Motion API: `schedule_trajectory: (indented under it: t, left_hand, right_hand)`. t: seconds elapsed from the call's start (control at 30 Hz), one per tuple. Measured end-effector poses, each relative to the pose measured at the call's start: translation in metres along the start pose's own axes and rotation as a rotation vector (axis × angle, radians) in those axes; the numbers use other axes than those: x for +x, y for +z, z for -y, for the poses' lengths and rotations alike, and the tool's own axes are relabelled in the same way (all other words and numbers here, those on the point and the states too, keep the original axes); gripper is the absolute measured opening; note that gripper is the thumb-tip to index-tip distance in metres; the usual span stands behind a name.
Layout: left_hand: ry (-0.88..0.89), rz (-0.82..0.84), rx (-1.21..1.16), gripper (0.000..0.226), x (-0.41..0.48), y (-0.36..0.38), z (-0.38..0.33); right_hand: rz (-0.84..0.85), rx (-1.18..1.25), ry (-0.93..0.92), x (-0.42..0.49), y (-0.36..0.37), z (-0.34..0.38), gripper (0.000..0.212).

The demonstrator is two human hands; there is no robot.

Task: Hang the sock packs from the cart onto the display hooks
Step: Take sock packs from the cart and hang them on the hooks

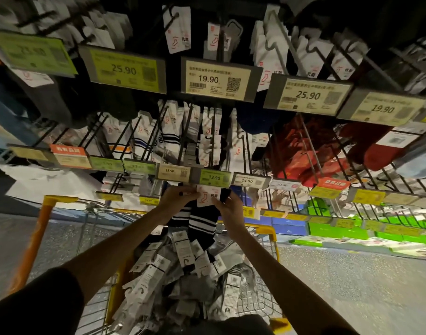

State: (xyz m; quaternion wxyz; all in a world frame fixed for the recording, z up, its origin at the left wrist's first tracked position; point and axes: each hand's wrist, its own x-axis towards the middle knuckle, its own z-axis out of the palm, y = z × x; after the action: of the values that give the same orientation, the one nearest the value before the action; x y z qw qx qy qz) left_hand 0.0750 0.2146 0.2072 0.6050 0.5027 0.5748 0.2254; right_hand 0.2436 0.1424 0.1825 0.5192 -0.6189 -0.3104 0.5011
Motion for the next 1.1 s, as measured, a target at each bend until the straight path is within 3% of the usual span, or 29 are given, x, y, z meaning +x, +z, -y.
schedule_trajectory:
  t: [0.17, 0.33, 0.53, 1.1]
  left_hand:
    - [0.001, -0.008, -0.055, 0.001, 0.000, -0.006, 0.006]
    - [0.023, -0.009, -0.101, 0.016, 0.002, -0.009, 0.005]
    - [0.035, 0.015, -0.161, 0.008, -0.003, 0.001, 0.001]
    - [0.119, -0.077, -0.158, 0.026, 0.000, -0.002, -0.005]
  right_hand:
    - [0.042, 0.033, 0.041, 0.000, 0.005, 0.008, 0.029]
    - [0.000, 0.055, 0.028, -0.006, 0.012, 0.009, 0.023]
    - [-0.035, 0.087, -0.016, -0.012, 0.008, 0.003, 0.022]
    - [-0.045, -0.021, 0.037, 0.003, 0.014, 0.012, 0.030]
